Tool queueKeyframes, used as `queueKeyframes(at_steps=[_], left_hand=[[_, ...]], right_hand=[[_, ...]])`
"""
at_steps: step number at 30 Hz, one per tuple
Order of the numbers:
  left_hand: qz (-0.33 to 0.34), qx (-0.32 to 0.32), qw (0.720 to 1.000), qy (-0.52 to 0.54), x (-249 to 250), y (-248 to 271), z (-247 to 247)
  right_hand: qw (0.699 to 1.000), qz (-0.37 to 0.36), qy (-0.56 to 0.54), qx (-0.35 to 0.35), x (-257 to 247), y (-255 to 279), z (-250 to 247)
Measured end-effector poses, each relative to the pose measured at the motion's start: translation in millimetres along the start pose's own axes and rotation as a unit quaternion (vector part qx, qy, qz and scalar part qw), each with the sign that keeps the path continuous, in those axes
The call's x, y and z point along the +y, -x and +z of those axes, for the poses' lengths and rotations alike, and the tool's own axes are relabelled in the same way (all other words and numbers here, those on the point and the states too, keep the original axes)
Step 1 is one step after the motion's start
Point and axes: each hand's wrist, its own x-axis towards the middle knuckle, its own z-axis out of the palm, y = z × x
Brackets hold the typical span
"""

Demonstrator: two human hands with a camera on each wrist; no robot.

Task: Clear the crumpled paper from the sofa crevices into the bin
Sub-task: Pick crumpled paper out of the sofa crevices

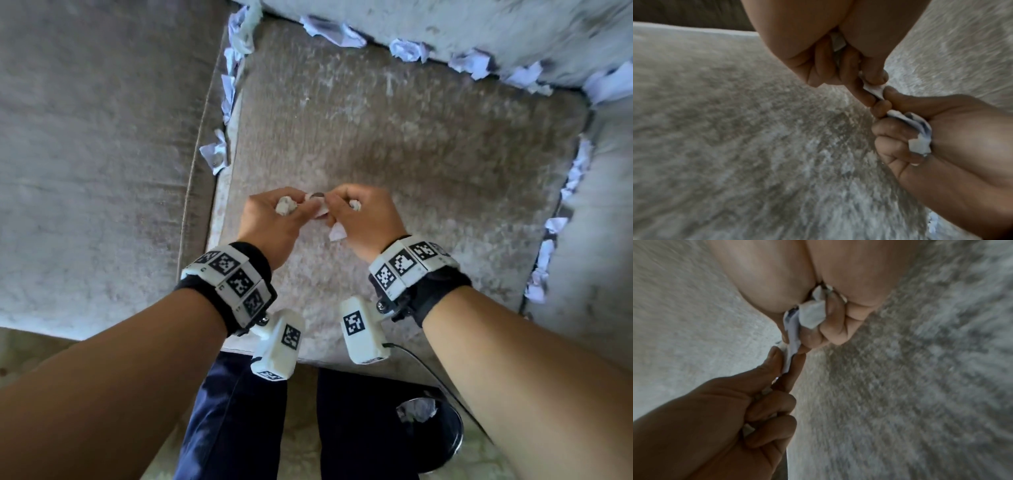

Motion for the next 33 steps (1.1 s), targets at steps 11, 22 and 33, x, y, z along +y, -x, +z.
queueKeyframes(at_steps=[11, 22, 33], left_hand=[[0.0, 0.001, 0.999, -0.049, 27, 3, 51], [0.003, 0.004, 0.996, -0.087, 23, -4, 67], [0.013, -0.039, 0.992, -0.118, 29, -3, 68]], right_hand=[[0.999, -0.006, -0.025, 0.047, 22, 9, -48], [0.997, -0.053, 0.018, 0.045, 37, 9, -58], [0.998, -0.006, 0.033, 0.047, 43, 8, -59]])
